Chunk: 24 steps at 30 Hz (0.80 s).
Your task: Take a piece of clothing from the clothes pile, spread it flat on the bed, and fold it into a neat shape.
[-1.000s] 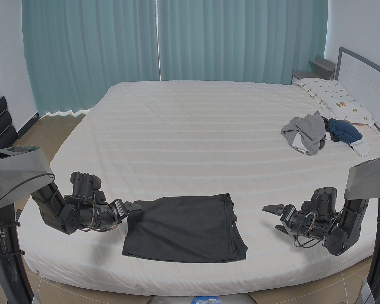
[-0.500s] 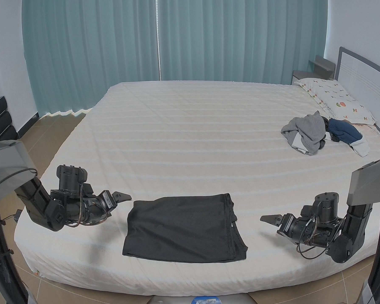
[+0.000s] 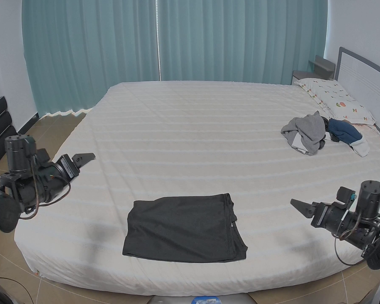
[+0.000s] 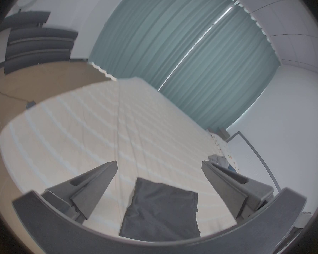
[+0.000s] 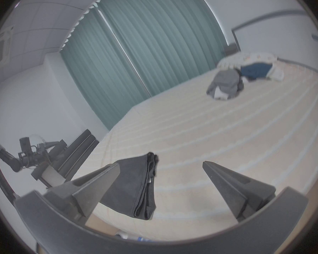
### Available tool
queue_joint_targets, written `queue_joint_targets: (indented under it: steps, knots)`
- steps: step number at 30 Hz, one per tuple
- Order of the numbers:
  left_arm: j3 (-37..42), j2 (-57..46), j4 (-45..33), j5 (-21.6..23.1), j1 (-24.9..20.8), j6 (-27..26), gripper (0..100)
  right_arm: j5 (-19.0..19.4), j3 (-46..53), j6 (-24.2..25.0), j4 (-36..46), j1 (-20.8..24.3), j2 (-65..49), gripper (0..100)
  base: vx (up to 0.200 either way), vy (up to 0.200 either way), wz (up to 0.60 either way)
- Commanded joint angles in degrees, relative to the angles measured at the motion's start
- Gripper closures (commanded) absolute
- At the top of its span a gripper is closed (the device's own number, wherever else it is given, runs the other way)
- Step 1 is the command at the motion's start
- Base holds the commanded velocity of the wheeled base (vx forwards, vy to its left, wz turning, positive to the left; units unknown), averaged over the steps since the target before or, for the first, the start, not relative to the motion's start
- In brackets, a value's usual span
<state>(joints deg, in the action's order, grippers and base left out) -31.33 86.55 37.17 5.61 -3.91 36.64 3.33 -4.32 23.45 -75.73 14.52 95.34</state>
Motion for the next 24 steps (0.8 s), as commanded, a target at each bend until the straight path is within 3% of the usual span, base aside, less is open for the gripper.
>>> queue_joint_targets:
  steps: [1, 5, 6, 7, 9, 13, 14, 16, 19, 24]
  knots:
    - [2.3, -30.6, -10.9, -6.7, 0.2, -6.6, 0, -1.7, 4.3, -10.8, 13.6, -6.2, -32.4, 0, 0.000, 0.000, 0.00]
    - [2.1, -42.7, -21.1, -9.6, 0.3, -13.0, 0, -1.7, 2.7, -15.7, 28.8, -6.2, -48.0, 0, 0.000, 0.000, 0.00]
    - [2.1, -43.0, -21.3, -9.7, 0.3, -13.3, 0, -1.7, 2.6, -16.0, 29.4, -6.2, -48.5, 0, 0.000, 0.000, 0.00]
    - [2.7, -47.6, -23.2, -11.2, 0.3, -16.4, 0, -1.7, 0.4, -18.6, 37.9, -6.3, -55.4, 0, 0.000, 0.000, 0.00]
    - [3.1, -51.4, -24.1, -12.3, 0.3, -19.1, 0, -1.6, -2.3, -20.3, 46.9, -6.3, -61.9, 0, 0.000, 0.000, 0.00]
    - [3.9, -58.3, -27.1, -14.9, 0.4, -23.3, 0, -0.7, -8.4, -20.9, 64.0, -6.7, -72.5, 0, 0.000, 0.000, 0.00]
    - [3.9, -58.3, -27.1, -14.9, 0.4, -23.3, 0, -0.7, -8.4, -20.9, 64.0, -6.7, -72.5, 0, 0.000, 0.000, 0.00]
    - [3.6, -64.8, -32.2, -17.1, 0.3, -27.2, 0, 0.7, -13.4, -21.0, 78.1, -7.8, -80.7, 0, 0.000, 0.000, 0.00]
    - [3.9, -70.0, -36.5, -17.5, 0.4, -29.4, 0, 0.5, -17.1, -22.3, 88.6, -7.5, -86.1, 0, 0.000, 0.000, 0.00]
    - [4.1, -77.2, -43.4, -17.4, 2.1, -32.0, 0, -0.6, -20.3, -25.7, 95.7, -8.3, -89.5, 0, 0.000, 0.000, 0.00]
